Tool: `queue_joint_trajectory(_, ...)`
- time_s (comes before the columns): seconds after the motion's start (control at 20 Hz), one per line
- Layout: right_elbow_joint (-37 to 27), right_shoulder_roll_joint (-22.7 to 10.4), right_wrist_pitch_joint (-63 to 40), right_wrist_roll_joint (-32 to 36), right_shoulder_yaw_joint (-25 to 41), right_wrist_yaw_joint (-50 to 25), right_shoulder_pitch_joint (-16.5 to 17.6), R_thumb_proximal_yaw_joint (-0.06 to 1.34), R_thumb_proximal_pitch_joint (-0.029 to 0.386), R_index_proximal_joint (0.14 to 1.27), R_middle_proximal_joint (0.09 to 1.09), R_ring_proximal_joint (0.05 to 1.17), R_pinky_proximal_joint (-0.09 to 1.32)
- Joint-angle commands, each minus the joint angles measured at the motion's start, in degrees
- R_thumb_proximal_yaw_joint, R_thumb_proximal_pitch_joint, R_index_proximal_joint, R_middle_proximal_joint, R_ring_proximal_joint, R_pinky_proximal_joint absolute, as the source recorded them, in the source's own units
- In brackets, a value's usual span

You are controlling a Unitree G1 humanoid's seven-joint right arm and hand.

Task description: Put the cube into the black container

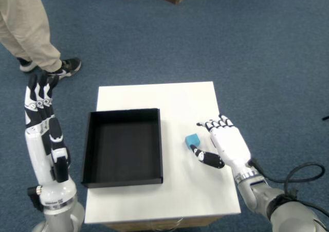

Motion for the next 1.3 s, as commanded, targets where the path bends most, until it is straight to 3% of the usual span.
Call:
queue_joint_trajectory(0.05,0.90,-1.47,0.84,1.98,-1.27,0.31,-2.54,0.67,0.082,0.40,0.37,0.32,0.12)
queue_joint_trajectory(0.65,0.68,-0.74,3.73,3.36,-2.13,7.26,-3.02,0.70,0.077,0.40,0.36,0.32,0.11)
queue_joint_trajectory(1.3,0.62,1.05,3.10,2.97,-1.83,9.31,-4.91,0.71,0.079,0.38,0.35,0.31,0.12)
